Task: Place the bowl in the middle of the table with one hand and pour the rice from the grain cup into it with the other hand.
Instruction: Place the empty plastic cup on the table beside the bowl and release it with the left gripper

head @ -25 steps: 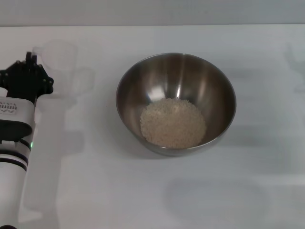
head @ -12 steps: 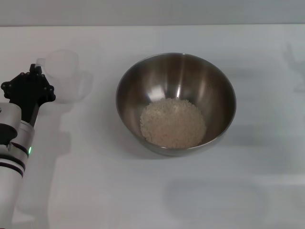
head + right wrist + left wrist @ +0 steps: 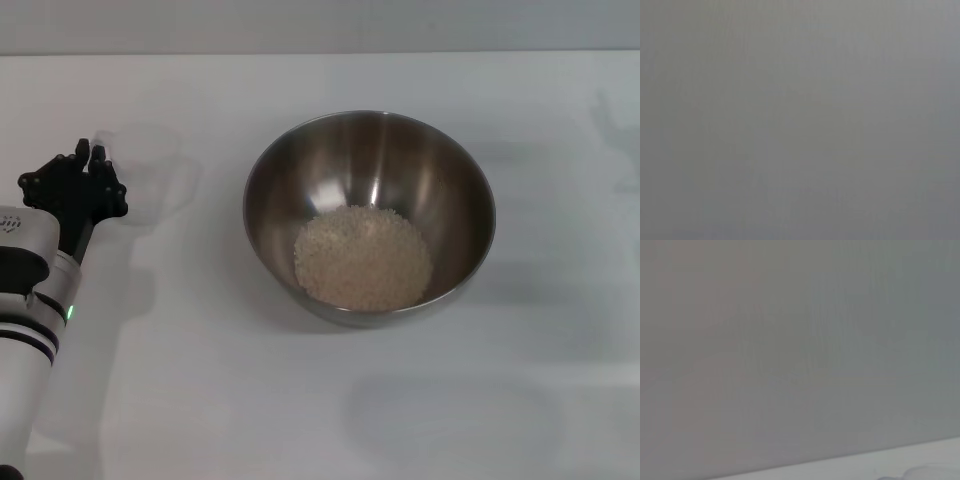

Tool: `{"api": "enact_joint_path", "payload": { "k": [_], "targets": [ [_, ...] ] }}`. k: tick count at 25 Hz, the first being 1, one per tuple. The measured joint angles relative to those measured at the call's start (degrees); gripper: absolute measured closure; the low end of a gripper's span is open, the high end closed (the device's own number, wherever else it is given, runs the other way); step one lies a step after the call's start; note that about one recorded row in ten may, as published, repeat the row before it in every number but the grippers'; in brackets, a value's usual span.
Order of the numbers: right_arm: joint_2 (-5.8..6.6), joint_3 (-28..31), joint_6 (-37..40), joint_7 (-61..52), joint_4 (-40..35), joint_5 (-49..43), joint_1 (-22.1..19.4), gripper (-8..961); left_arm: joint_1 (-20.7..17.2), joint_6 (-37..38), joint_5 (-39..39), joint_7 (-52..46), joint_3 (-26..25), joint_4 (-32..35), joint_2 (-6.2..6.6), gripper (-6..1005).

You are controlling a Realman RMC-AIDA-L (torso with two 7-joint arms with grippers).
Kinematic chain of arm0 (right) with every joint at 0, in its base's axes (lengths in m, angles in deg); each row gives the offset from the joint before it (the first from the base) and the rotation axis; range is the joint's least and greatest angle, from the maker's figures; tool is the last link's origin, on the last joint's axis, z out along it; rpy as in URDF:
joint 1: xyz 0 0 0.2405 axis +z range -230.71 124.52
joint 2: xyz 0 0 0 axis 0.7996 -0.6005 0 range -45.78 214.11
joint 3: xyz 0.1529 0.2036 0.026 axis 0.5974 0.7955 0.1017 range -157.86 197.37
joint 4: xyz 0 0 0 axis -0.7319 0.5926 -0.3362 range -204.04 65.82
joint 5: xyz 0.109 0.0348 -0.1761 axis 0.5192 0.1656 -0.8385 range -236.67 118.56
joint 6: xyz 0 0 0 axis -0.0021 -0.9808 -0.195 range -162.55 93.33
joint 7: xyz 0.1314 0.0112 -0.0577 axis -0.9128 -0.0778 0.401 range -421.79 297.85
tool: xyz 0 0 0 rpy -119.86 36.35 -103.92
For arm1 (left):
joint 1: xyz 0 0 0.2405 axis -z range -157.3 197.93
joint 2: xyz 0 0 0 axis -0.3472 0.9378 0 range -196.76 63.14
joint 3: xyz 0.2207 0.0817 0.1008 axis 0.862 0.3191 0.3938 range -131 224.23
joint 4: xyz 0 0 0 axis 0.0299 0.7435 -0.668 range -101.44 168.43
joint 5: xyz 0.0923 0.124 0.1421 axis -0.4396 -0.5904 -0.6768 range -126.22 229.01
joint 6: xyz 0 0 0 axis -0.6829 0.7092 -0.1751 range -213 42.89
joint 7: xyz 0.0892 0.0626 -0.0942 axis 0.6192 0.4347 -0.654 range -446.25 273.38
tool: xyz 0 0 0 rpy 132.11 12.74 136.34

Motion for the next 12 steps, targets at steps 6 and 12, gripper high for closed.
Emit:
{"api": "enact_joint_path", "payload": {
  "k": [6, 12],
  "targets": [
    [0.00, 0.0, -0.1, 0.0, 0.1, 0.0, 0.0, 143, 0.2, -0.7, 0.0, -0.1, 0.0, 0.4, 0.00, 890],
    [0.00, 0.0, -0.1, 0.1, 0.0, 0.0, 0.0, 143, -0.9, -0.7, 0.0, -0.1, 0.0, -0.3, 0.05, 852]
  ]
}}
